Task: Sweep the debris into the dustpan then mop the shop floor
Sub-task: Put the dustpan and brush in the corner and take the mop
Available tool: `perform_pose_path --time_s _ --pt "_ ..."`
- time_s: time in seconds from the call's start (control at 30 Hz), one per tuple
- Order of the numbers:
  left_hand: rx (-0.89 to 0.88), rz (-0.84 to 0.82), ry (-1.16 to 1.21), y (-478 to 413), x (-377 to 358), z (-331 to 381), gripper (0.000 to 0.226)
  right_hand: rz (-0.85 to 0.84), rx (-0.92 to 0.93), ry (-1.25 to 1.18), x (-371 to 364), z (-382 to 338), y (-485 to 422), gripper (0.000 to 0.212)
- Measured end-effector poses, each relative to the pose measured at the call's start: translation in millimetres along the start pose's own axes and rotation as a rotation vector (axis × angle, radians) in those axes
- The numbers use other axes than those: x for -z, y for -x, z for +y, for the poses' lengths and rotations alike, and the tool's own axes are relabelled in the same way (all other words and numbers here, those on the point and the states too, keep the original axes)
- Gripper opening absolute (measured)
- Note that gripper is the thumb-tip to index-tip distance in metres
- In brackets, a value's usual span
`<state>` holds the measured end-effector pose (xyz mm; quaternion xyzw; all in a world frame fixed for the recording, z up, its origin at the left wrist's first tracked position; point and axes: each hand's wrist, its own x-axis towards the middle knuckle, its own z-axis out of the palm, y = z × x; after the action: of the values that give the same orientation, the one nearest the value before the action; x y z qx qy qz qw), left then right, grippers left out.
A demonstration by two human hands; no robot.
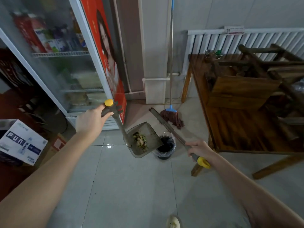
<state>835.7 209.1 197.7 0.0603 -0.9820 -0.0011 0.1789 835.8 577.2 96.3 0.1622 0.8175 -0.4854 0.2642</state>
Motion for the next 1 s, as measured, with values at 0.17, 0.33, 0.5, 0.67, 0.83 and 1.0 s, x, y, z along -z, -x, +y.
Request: perform_pose_path --time_s 0.17,0.33,0.5,0.67,0.83,1.0 --pt "-0.08 -0.028 -0.028 -22 -8 26 0.041 0.034 -0.014 -0.065 17 12 -7 0.051" --pt "-0.181 -0.054 -0.074 -46 -20 50 0.043 0.063 -0.046 -0.125 35 23 -16 0.05" --pt "-0.245 -0.051 -0.105 -70 -31 67 0.043 0.063 -0.065 -0.141 55 30 -26 0.051" --pt "-0.292 -0.04 -0.134 -95 -40 90 0.044 0.06 -0.075 -0.153 75 35 -45 0.052" --pt "-0.45 0.013 -0.157 -112 -59 111 0.036 0.037 -0.092 -0.196 89 37 -66 0.05" --pt "-0.583 0.025 -0.206 -136 -74 127 0.041 0.026 -0.115 -0.183 101 32 -85 0.049"
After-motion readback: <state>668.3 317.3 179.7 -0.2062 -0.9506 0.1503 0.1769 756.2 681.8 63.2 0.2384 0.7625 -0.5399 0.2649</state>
